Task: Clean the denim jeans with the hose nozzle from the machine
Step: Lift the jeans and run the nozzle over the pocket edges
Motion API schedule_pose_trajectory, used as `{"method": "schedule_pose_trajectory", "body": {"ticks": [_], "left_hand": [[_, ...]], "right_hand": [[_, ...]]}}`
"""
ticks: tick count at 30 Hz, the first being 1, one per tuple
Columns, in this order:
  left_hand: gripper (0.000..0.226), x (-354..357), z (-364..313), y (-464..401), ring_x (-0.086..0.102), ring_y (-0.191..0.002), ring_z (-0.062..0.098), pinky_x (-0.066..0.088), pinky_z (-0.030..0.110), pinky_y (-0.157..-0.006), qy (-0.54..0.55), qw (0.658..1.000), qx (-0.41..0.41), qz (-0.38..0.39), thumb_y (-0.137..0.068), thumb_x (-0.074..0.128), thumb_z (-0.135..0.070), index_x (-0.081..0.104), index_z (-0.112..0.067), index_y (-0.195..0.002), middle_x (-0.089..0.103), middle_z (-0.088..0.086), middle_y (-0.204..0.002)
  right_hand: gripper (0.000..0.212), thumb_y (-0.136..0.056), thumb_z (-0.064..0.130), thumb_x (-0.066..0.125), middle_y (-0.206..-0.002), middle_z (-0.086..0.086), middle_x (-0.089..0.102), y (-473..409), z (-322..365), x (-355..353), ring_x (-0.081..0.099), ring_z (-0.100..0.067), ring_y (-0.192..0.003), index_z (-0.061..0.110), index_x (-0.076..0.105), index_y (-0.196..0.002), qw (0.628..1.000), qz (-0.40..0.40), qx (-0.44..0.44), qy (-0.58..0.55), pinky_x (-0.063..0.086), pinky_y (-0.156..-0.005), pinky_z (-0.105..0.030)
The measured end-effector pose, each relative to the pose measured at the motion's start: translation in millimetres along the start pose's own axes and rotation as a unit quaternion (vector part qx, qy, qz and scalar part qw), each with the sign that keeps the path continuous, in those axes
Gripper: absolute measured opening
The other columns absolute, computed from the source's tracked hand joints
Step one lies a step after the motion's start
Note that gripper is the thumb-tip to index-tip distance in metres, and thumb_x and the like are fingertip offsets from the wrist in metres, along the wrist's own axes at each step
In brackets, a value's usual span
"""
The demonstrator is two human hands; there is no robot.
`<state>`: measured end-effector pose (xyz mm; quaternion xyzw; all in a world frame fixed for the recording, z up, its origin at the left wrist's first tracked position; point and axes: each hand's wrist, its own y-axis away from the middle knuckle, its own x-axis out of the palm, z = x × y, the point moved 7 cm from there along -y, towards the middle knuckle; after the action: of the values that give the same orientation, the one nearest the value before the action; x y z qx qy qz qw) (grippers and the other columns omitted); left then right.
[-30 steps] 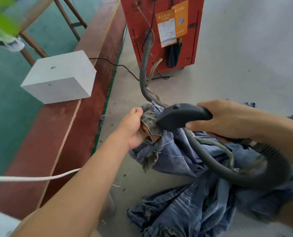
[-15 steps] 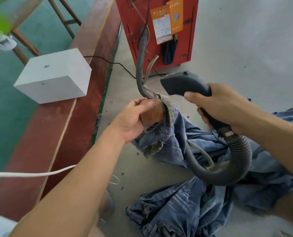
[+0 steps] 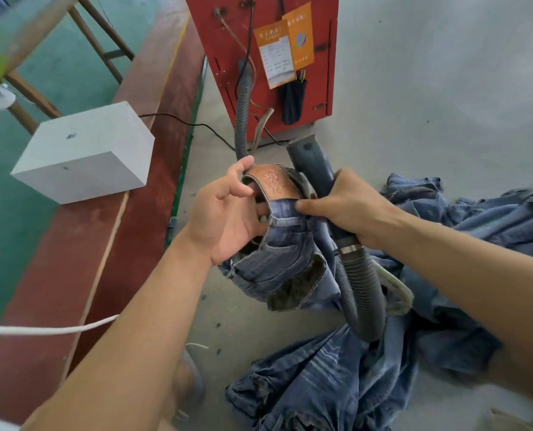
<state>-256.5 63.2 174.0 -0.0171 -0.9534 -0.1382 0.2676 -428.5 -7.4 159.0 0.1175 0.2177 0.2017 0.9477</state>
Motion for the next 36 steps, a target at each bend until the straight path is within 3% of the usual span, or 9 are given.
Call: {"method": "schedule_pose_trajectory", "body": {"ticks": [4, 6, 9, 12, 17, 22, 25, 29, 36], "left_hand": [[0.09, -13, 7, -4, 0.057, -0.104, 0.034, 0.045, 0.045, -0.095, -0.029, 0.998, 0.016, -0.052, -0.075, 0.068, -0.015, 0.03, -0.039, -0.153, 0.057, 0.016, -0.124], [0.097, -25, 17, -3, 0.057, -0.124, 0.028, 0.044, 0.045, -0.106, -0.175, 0.98, 0.006, -0.091, -0.072, 0.079, -0.03, 0.026, -0.047, -0.152, 0.059, 0.009, -0.137], [0.122, -27, 39, 1, 0.052, -0.135, 0.015, 0.039, 0.04, -0.117, -0.488, 0.867, -0.039, -0.095, -0.059, 0.078, -0.071, 0.001, -0.051, -0.152, 0.05, -0.013, -0.146], [0.13, -12, 40, 7, 0.05, -0.135, 0.008, 0.045, 0.031, -0.107, -0.564, 0.81, 0.103, -0.122, -0.063, 0.077, -0.077, -0.01, -0.05, -0.156, 0.037, -0.04, -0.145], [0.108, -6, 61, 16, 0.052, -0.123, 0.043, 0.051, 0.051, -0.099, -0.847, 0.489, 0.184, -0.097, -0.06, 0.088, -0.062, 0.031, -0.026, -0.145, 0.038, 0.026, -0.148], [0.019, -11, 36, 4, 0.057, -0.082, 0.041, 0.043, 0.041, -0.062, -0.793, 0.554, 0.217, -0.129, -0.082, 0.073, -0.013, 0.056, -0.008, -0.089, 0.056, 0.016, -0.093], [0.043, -14, 36, 4, 0.053, -0.092, 0.036, 0.044, 0.042, -0.075, -0.823, 0.51, 0.217, -0.124, -0.077, 0.076, -0.049, 0.058, -0.015, -0.096, 0.055, 0.014, -0.104], [0.089, -12, 57, 9, 0.046, -0.101, 0.034, 0.037, 0.045, -0.08, -0.893, 0.359, 0.211, -0.17, -0.053, 0.079, -0.077, 0.045, -0.018, -0.11, 0.048, 0.021, -0.126], [0.104, -7, 91, 15, 0.04, -0.113, 0.036, 0.032, 0.045, -0.087, -0.886, 0.319, 0.291, -0.166, -0.06, 0.067, -0.083, 0.04, -0.015, -0.134, 0.031, 0.024, -0.147]], "right_hand": [[0.025, -0.08, 0.006, 0.077, -0.072, -0.02, 0.061, -10, 3, 0, 0.071, -0.034, -0.061, -0.009, 0.061, -0.091, 0.998, -0.035, 0.021, -0.041, 0.06, -0.054, -0.046], [0.012, -0.081, -0.001, 0.072, -0.065, -0.019, 0.056, -14, 2, -9, 0.062, -0.03, -0.049, -0.006, 0.061, -0.082, 0.992, -0.062, 0.046, -0.097, 0.054, -0.047, -0.038], [0.01, -0.083, -0.003, 0.07, -0.065, -0.017, 0.055, -17, 3, -21, 0.057, -0.021, -0.039, -0.002, 0.061, -0.084, 0.975, -0.091, 0.084, -0.185, 0.053, -0.042, -0.032], [0.012, -0.085, -0.002, 0.071, -0.077, -0.019, 0.061, -19, 5, -26, 0.059, -0.02, -0.041, -0.003, 0.062, -0.094, 0.964, -0.106, 0.099, -0.222, 0.059, -0.05, -0.036], [0.019, -0.085, -0.003, 0.071, -0.079, -0.018, 0.065, -24, 8, -42, 0.063, -0.023, -0.044, -0.002, 0.061, -0.1, 0.953, -0.126, 0.112, -0.251, 0.063, -0.057, -0.048], [0.017, -0.085, -0.004, 0.074, -0.084, -0.017, 0.064, -23, 4, -45, 0.064, -0.022, -0.047, -0.001, 0.061, -0.095, 0.959, -0.121, 0.11, -0.232, 0.065, -0.065, -0.048], [0.015, -0.086, -0.004, 0.073, -0.084, -0.016, 0.063, -22, 2, -47, 0.064, -0.02, -0.046, -0.002, 0.061, -0.094, 0.959, -0.117, 0.112, -0.231, 0.064, -0.054, -0.036], [0.016, -0.085, -0.005, 0.073, -0.084, -0.017, 0.061, -23, 1, -52, 0.064, -0.021, -0.045, -0.002, 0.06, -0.092, 0.96, -0.113, 0.113, -0.228, 0.061, -0.052, -0.034], [0.021, -0.084, -0.005, 0.074, -0.089, -0.017, 0.06, -24, 0, -56, 0.063, -0.021, -0.044, -0.003, 0.06, -0.1, 0.957, -0.12, 0.119, -0.235, 0.06, -0.051, -0.033]]}}
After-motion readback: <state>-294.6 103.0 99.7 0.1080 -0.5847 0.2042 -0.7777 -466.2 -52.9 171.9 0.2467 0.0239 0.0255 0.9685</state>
